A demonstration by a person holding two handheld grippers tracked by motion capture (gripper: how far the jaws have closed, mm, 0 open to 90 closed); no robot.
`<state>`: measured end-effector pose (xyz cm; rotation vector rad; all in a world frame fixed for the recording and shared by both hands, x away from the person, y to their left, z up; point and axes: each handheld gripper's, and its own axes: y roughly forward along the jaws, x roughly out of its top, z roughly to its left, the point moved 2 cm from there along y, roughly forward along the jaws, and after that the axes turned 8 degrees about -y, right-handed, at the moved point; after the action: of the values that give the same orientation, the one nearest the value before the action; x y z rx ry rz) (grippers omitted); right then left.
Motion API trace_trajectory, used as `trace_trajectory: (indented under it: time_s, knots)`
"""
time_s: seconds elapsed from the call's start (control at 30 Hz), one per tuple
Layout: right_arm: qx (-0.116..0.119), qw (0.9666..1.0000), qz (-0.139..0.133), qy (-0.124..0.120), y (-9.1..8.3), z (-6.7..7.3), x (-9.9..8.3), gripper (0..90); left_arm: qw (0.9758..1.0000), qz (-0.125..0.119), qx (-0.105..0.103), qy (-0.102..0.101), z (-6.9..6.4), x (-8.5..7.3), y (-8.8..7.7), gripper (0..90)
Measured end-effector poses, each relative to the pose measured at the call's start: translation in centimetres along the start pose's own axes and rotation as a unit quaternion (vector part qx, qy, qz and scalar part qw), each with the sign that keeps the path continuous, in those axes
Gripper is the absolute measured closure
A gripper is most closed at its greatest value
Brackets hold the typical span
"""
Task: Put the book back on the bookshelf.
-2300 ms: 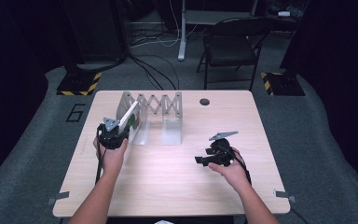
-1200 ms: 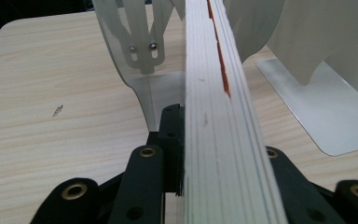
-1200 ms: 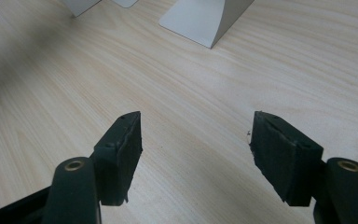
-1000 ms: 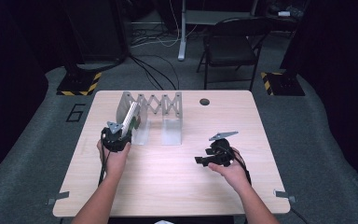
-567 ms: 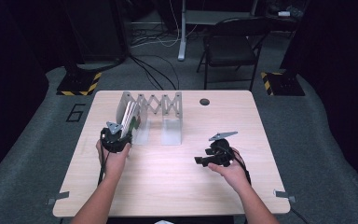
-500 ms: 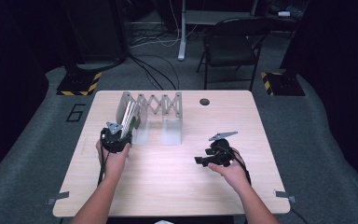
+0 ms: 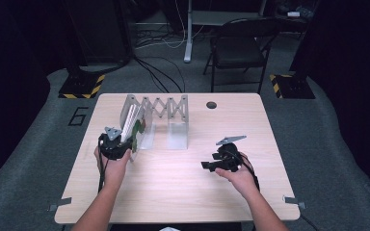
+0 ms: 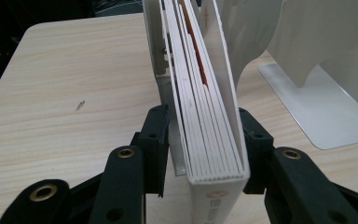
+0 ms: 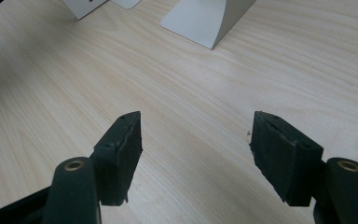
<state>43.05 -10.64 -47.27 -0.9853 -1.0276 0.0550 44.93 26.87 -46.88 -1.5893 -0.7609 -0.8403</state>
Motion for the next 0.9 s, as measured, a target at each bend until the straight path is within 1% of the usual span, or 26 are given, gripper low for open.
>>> trace_trajectory:
  time_s: [0.1,0.13,0.27,0.33,0.37,0.4,0.43,0.47,0.5,0.53,0.57,0.63,0.67,0.7,0.73,0.77,0.8,0.9]
  knots:
    - [-0.001,1.0,-0.001,-0.005,0.1,-0.1,0.0,33.6,1.0,-0.001,-0.001,0.004,0.0,-0.1,-0.3,60.6]
    - [0.001,1.0,-0.002,-0.007,0.2,-0.1,0.1,33.6,1.0,-0.006,0.0,0.004,0.0,-0.1,-0.3,60.4]
    - [0.003,1.0,0.001,-0.003,0.3,0.0,0.1,33.6,1.0,-0.002,-0.001,0.005,0.2,0.0,-1.1,59.9]
    - [0.004,1.0,0.002,-0.003,0.3,0.0,0.1,33.6,1.0,-0.004,-0.003,0.006,0.3,0.1,-1.4,59.2]
    - [0.003,1.0,0.004,0.004,0.3,0.1,0.0,33.6,0.9999,-0.01,-0.005,0.002,0.3,0.1,-1.5,58.7]
    - [0.004,1.0,0.003,0.0,0.2,0.0,0.0,33.6,0.9999,-0.006,-0.005,0.008,0.3,0.2,-1.7,58.0]
    - [0.003,1.0,0.004,0.0,0.2,0.0,0.0,33.6,0.9999,-0.009,-0.005,0.005,0.3,0.2,-1.8,57.7]
    - [0.004,1.0,0.0,0.001,0.0,0.0,0.0,33.6,0.9999,-0.007,-0.004,0.01,0.3,0.3,-1.9,57.2]
    - [0.004,1.0,0.0,0.001,0.0,0.0,0.0,33.6,0.9999,-0.008,-0.004,0.006,0.3,0.3,-2.0,57.2]
    - [0.002,1.0,-0.002,-0.001,0.0,-0.1,0.0,33.6,0.9999,-0.009,-0.005,0.01,0.3,0.4,-2.1,56.7]
    - [0.001,1.0,-0.006,-0.001,0.0,-0.1,0.1,33.6,0.9999,-0.009,-0.008,0.009,0.2,0.4,-2.2,55.8]
    - [0.001,1.0,-0.004,-0.003,0.0,-0.1,0.1,33.6,0.9998,-0.009,-0.012,0.009,0.1,0.5,-2.4,53.9]
    - [0.001,1.0,-0.002,-0.003,0.1,-0.1,0.0,33.6,0.9998,-0.014,-0.014,0.004,0.0,0.5,-2.4,51.2]
    - [0.001,1.0,-0.002,-0.003,0.1,-0.1,0.0,33.6,0.9998,-0.015,-0.016,0.003,0.0,0.5,-2.4,51.2]
    - [0.002,1.0,0.0,0.002,0.2,0.0,0.0,33.6,0.9997,-0.015,-0.018,0.005,0.0,0.6,-2.4,48.9]
    - [0.002,1.0,0.0,0.002,0.2,0.0,0.0,33.6,0.9997,-0.014,-0.021,0.006,-0.1,0.6,-2.4,48.9]
    - [0.004,1.0,0.0,0.002,0.2,-0.1,-0.1,33.6,0.9996,-0.01,-0.025,0.002,-0.1,0.7,-2.5,47.9]
    - [0.001,1.0,-0.001,0.001,0.1,-0.4,-0.3,33.6,0.9995,-0.011,-0.029,0.006,-0.1,0.8,-2.4,45.2]
